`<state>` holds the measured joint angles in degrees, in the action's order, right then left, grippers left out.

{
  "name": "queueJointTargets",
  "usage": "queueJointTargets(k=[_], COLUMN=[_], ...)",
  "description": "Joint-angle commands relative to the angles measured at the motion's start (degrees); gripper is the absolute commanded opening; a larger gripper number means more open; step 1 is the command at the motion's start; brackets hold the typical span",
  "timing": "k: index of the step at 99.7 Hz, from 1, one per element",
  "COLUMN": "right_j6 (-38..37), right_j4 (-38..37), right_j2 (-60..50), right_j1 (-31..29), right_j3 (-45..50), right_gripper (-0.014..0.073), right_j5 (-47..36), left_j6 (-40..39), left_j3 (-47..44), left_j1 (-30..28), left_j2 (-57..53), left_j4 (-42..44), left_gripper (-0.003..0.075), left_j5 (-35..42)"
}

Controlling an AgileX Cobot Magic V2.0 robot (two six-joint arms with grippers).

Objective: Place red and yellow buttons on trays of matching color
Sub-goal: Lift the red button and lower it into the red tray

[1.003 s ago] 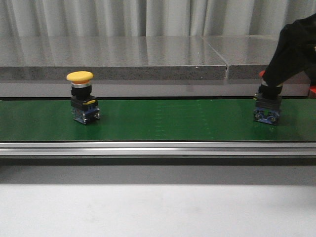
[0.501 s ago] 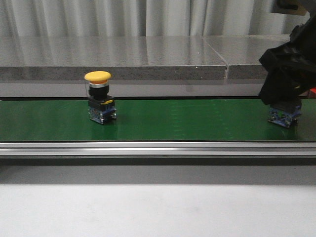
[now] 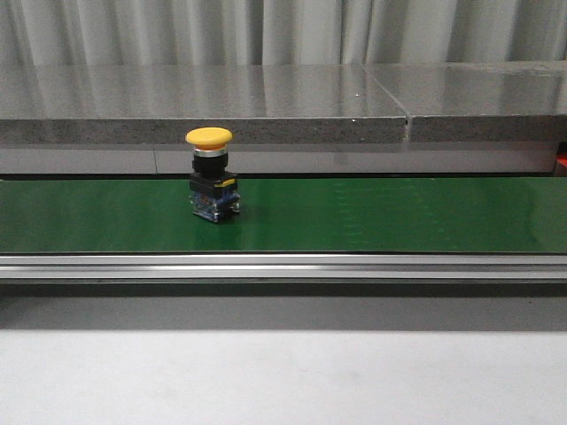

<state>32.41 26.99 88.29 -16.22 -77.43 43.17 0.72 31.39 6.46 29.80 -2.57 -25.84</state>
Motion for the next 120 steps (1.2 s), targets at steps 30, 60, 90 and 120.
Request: queueJointTargets(k=[30, 60, 90, 120], right_j6=[-0.03, -0.03, -0.03, -0.03], right_j4=[1.18, 1.18, 1.82, 2.07], right_j2=[9.90, 24.08, 33.55, 37.48], right_j1=[-15.66, -17.48, -17.43, -17.06], right_j3=[-14.89, -26.22, -33.91, -34.59], right_gripper=[0.0150, 0.0150, 0.0150, 0.0150], right_j5=[-4.08, -6.46, -4.29, -4.78], left_j6=[-0.72, -0.72, -0.72, -0.72], left_j3=[1.61, 1.61, 1.61, 1.61], left_j1=[0.38, 0.38, 0.38, 0.38], left_j2=[0.16, 0.16, 0.16, 0.16], left_j4=[-0.46, -0.46, -0.46, -0.46], left_gripper=[-0.0019, -0.0019, -0.0019, -0.0019], left_j5=[4.47, 4.47, 4.47, 4.47])
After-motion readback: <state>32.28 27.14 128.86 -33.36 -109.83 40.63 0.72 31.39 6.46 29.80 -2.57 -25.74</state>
